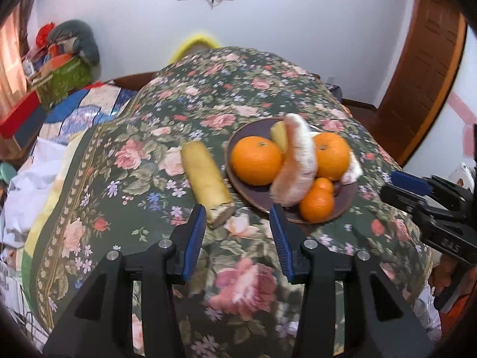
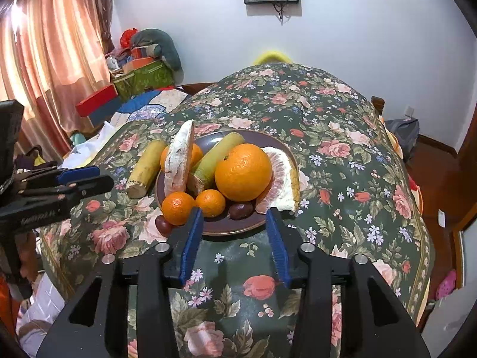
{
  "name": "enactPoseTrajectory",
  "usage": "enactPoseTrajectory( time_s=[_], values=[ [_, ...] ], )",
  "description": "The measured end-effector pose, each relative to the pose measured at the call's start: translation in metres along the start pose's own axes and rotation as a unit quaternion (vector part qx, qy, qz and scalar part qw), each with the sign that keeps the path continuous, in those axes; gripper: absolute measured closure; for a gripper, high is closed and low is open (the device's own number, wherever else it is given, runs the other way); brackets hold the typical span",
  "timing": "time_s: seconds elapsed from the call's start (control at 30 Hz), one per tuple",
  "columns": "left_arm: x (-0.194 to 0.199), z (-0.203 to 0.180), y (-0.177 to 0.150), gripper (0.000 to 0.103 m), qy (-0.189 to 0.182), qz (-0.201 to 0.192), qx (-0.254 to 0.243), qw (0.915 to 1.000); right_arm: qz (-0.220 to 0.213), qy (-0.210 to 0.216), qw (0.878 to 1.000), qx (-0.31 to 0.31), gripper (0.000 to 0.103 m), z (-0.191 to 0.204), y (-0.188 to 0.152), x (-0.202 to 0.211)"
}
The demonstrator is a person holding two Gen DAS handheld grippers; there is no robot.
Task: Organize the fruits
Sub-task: 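Grasp the pale yellow cylinder with the left tool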
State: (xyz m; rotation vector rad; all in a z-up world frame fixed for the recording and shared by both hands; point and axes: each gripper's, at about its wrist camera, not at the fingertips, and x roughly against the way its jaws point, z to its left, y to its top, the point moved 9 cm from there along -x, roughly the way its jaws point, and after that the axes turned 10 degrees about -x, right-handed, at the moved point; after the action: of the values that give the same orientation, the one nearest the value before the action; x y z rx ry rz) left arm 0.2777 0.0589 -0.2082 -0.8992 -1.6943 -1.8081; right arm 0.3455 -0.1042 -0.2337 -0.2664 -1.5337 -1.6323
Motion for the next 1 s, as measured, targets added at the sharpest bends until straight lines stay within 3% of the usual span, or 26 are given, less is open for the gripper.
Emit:
enactPoseTrajectory(
  time_s=[0.47,0.67,1.0],
  values=[
    [-0.077,0.016,-0.007,0.059,0.017,0.058,0.027,0.9978,0.023,0.012,1.0,0.001,0.056,0.0,-0.013,-0.021],
    [-0.071,0.02,-0.011,0.062,0.003,0.048,0.048,0.9977,0.034,0.019,0.999,-0.005,0.056,0.005,-0.02,-0.025],
    [-0.025,0.009,-0.045,0.067,-0.004,0.042,0.014,0.999,0.046,0.034,0.998,0.025,0.056,0.038,-0.034,-0.023]
  ],
)
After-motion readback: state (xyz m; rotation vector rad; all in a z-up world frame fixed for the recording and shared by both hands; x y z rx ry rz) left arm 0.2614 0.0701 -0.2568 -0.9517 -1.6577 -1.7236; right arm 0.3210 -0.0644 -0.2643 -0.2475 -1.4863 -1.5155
